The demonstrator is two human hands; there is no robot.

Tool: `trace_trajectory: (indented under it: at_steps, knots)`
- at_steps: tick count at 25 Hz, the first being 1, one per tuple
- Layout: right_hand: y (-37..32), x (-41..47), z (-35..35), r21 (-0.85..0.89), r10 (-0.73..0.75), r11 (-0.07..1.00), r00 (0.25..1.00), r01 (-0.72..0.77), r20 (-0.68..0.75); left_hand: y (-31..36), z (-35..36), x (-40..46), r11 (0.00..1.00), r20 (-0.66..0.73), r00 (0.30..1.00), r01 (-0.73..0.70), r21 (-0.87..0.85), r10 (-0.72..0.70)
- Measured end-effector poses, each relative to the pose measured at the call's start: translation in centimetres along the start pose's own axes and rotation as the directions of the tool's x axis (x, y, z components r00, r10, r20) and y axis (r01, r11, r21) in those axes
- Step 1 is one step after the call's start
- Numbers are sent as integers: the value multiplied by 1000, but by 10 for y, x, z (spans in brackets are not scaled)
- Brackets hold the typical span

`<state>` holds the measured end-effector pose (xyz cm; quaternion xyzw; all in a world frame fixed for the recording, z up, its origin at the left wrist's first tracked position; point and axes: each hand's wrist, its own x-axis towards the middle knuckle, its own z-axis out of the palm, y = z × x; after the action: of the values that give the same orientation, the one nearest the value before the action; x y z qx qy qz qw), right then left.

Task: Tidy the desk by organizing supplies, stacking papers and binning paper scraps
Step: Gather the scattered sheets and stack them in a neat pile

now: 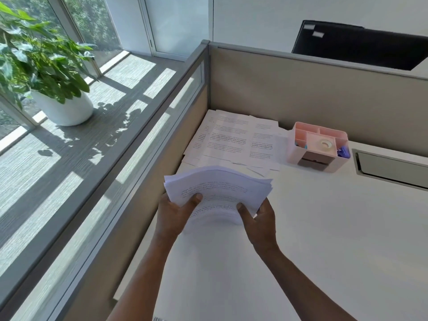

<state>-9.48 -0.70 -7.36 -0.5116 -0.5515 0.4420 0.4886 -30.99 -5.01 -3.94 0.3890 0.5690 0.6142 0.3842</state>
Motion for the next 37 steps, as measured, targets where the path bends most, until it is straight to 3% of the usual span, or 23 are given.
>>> trace_trajectory:
  at_steps: [6,10,13,18,21,23,26,30,33,35,37]
  knots:
    - [19,-2,-7,-147,65,988,993,-50,102,-30,-3,-13,992,65,993,92,82,-97]
    - [20,11,-10,-161,95,984,985,-71,147,-36,-5,-8,992,116,990,72,102,-84]
    - [20,31,-16,-126,161,983,963,-136,218,-39,-6,1,986,160,975,140,91,-153]
    - [30,65,-21,-110,420,907,850,-406,319,-58,-4,9,930,226,909,366,-34,-350]
    - [36,92,-22,-175,554,832,766,-527,326,-74,-5,11,889,138,886,454,-58,-444]
    - [38,119,-24,-195,598,802,759,-565,258,-86,-7,12,858,70,861,508,-79,-504]
    - [37,167,-22,-356,530,822,826,-444,194,-99,-8,15,829,11,834,549,-103,-551]
    - [43,223,-5,-649,408,749,866,-137,289,-110,-4,21,806,-27,809,582,-107,-587]
    - [56,240,18,-835,430,538,813,119,392,-116,-5,26,798,-30,800,593,-104,-599]
    - [70,235,26,-866,399,429,807,256,436,-119,-7,28,795,-38,797,597,-104,-603]
    - [80,225,21,-828,209,484,882,281,422,-122,-7,29,795,-38,796,599,-91,-604]
